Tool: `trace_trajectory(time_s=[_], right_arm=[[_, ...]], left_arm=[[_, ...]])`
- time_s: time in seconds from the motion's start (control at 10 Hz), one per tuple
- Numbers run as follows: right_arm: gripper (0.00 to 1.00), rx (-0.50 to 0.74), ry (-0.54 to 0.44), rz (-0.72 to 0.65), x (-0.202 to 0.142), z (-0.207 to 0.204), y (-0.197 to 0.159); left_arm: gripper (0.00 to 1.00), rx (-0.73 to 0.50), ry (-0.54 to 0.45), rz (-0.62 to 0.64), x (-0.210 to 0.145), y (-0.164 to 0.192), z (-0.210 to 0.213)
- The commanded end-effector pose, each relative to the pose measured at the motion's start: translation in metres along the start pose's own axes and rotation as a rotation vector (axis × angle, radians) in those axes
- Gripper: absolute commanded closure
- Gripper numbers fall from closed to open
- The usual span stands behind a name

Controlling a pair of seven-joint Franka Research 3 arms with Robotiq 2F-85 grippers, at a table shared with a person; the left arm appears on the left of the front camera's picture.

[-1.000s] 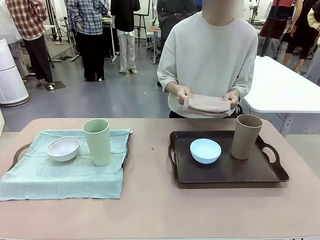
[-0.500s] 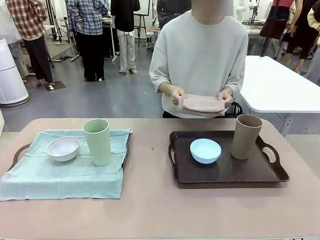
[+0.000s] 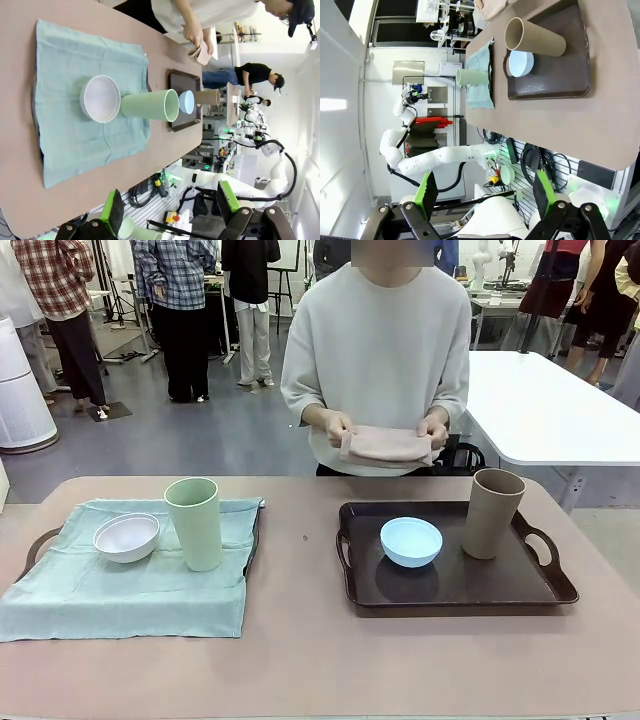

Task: Set up a tray with a mat and arrange the tableware.
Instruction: Pick up the Picnic Bowl and Reusable plastic cup from the Handle tray in front of the human's position and hold them in the air.

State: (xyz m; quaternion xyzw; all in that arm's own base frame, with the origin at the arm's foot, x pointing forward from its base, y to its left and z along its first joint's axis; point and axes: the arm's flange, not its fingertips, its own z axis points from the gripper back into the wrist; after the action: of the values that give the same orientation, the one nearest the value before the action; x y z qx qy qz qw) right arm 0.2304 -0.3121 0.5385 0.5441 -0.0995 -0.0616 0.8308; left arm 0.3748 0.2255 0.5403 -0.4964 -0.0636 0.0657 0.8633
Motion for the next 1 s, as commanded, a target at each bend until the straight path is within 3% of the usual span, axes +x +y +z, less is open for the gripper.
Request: trace_trajectory(time_s=[0.0,0.6,0.7,0.8,0.9], right_arm=[[0.0,0.016,-0.002,0.02,-0.001,0.001,0.001],[0.0,0.016,-0.002,0.02,-0.001,0.001,0.001],[0.0,0.0,0.001,0.001,0.0,0.0,0.0],[0.0,0.01,0.067,0.144,0.008,-0.005,0.01],[0.0,-0.012,0.067,0.247,0.02,-0.015,0.015]], left_arm=[[0.01,-0.002,-0.01,0.003,-0.002,0.001,-0.001],[0.0,0.0,0.0,0.0,0.0,0.0,0.0],[0.0,0.113,-0.078,-0.138,-0.013,-0.019,-0.017],[0.0,0.228,-0.032,-0.255,-0.036,-0.052,-0.048],[0.0,0.287,0.007,-0.309,-0.046,-0.077,-0.071]])
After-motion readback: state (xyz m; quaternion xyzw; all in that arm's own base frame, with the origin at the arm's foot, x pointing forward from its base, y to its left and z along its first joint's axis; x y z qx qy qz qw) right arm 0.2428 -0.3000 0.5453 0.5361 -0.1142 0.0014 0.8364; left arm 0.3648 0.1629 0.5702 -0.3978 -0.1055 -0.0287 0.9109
